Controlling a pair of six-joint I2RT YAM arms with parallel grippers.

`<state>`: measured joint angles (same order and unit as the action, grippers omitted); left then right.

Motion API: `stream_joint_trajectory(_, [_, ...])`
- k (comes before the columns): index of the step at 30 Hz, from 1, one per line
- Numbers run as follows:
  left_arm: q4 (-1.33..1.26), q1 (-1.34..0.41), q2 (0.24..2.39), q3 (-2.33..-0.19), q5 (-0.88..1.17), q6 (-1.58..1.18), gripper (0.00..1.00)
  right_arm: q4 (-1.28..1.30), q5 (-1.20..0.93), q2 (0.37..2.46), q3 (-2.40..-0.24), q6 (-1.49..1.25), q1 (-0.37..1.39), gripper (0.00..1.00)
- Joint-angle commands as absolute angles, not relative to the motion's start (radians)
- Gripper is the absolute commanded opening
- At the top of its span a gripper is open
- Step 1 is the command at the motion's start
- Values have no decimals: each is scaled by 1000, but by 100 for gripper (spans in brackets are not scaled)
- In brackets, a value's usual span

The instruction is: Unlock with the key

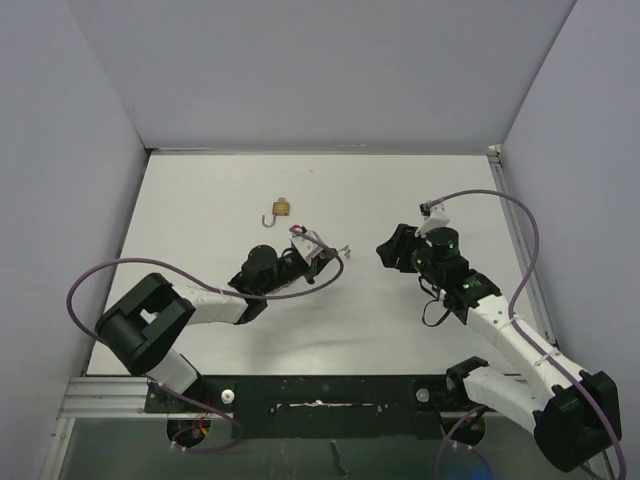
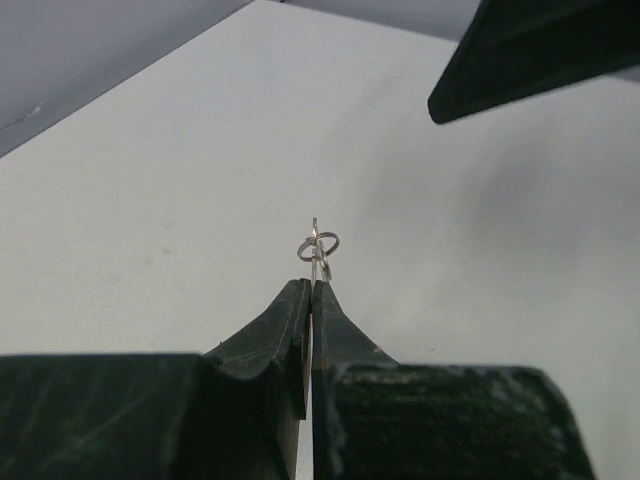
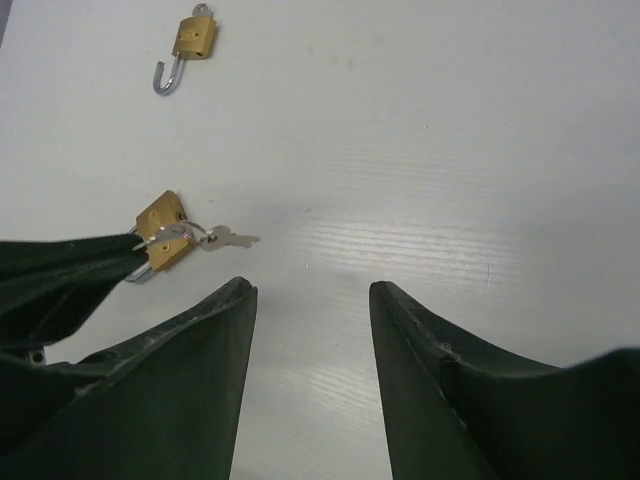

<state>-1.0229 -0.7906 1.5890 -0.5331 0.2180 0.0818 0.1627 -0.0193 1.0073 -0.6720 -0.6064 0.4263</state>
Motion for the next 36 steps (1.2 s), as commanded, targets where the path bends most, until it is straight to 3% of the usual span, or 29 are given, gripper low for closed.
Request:
stream_joint_trajectory(1, [-915,-716,1514,-623,448,-204,0,-4,-83,920,-589,-492,420,49])
stream_joint_trajectory(13, [-1165,-634,1579,-579,820,-596,0,-388,-334,832,-391,-444,393,42])
stream_joint_trajectory(26, [-1337,-630,1689,-553,833,-728,0,-627,-565,905,-315,-521,355,36])
stream_joint_trajectory(36, [-1418,-630,1783,-607,842,-777,0,-707,-627,987,-304,-542,363,33])
